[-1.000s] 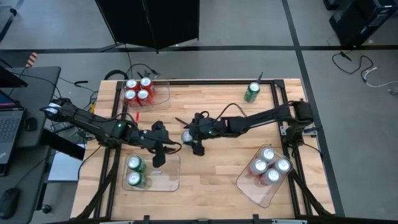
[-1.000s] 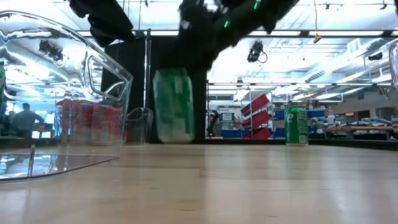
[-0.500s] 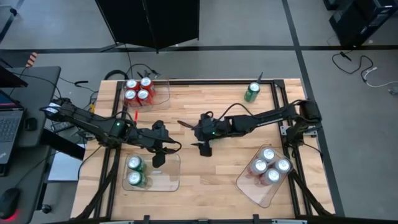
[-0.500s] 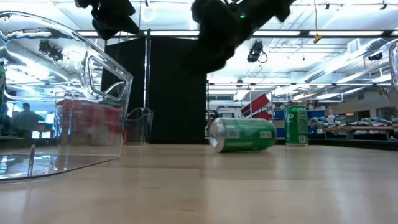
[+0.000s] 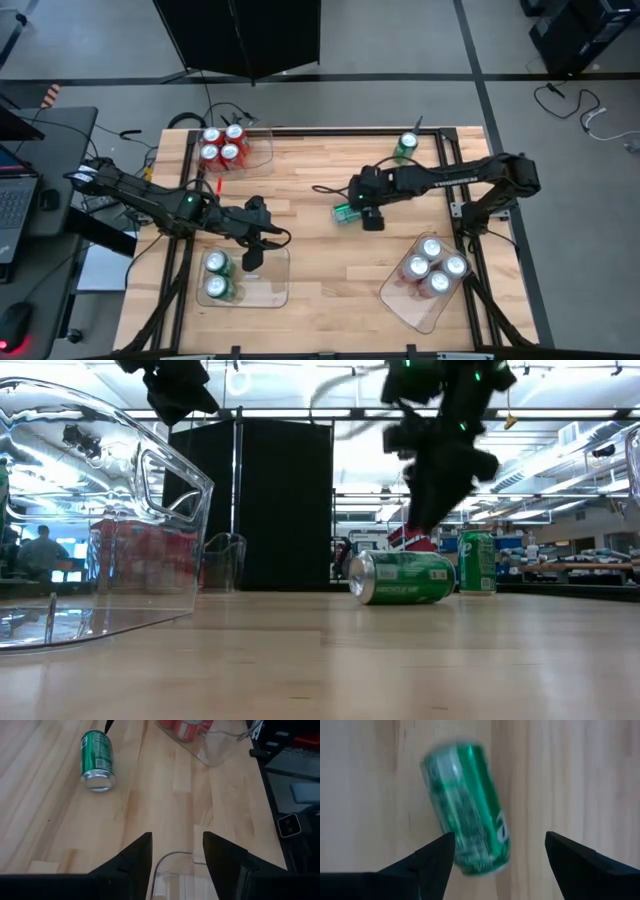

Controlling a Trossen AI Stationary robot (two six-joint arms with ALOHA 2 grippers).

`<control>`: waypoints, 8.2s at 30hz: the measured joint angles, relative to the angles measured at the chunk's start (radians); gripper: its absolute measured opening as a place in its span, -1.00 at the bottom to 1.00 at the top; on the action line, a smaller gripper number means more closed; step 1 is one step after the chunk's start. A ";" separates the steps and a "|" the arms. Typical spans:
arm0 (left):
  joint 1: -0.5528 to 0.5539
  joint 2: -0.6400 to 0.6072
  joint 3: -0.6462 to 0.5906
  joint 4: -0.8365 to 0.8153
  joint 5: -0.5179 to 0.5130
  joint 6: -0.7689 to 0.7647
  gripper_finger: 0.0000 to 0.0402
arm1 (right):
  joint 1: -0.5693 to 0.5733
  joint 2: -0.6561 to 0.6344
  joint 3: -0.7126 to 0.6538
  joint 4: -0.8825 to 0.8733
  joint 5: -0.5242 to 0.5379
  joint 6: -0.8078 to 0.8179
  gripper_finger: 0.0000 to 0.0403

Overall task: Sort soda cans
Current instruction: Put the green soda can into the bottom right transparent bin

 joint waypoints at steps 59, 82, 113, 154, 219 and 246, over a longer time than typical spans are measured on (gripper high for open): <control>0.060 0.140 -0.001 0.011 0.009 0.076 -0.83 | -0.008 0.094 0.147 -0.822 -0.332 0.361 0.13; 0.082 0.191 -0.001 0.106 -0.025 0.169 -0.96 | 0.017 0.176 0.265 -0.825 -0.387 0.304 0.13; 0.250 0.835 -0.065 1.373 0.053 0.287 -1.00 | 0.112 0.100 0.329 -0.572 -0.280 0.322 0.13; 0.245 0.853 -0.063 1.250 0.045 0.280 -1.00 | 0.101 0.107 0.225 -0.146 -0.247 0.288 0.28; 0.249 0.336 -0.040 0.536 0.196 0.313 -1.00 | 0.338 -0.176 0.057 -0.314 0.116 0.543 -0.96; 0.255 0.339 0.056 0.319 0.372 0.228 -0.17 | 0.239 -0.153 -0.442 0.528 0.023 0.497 -1.00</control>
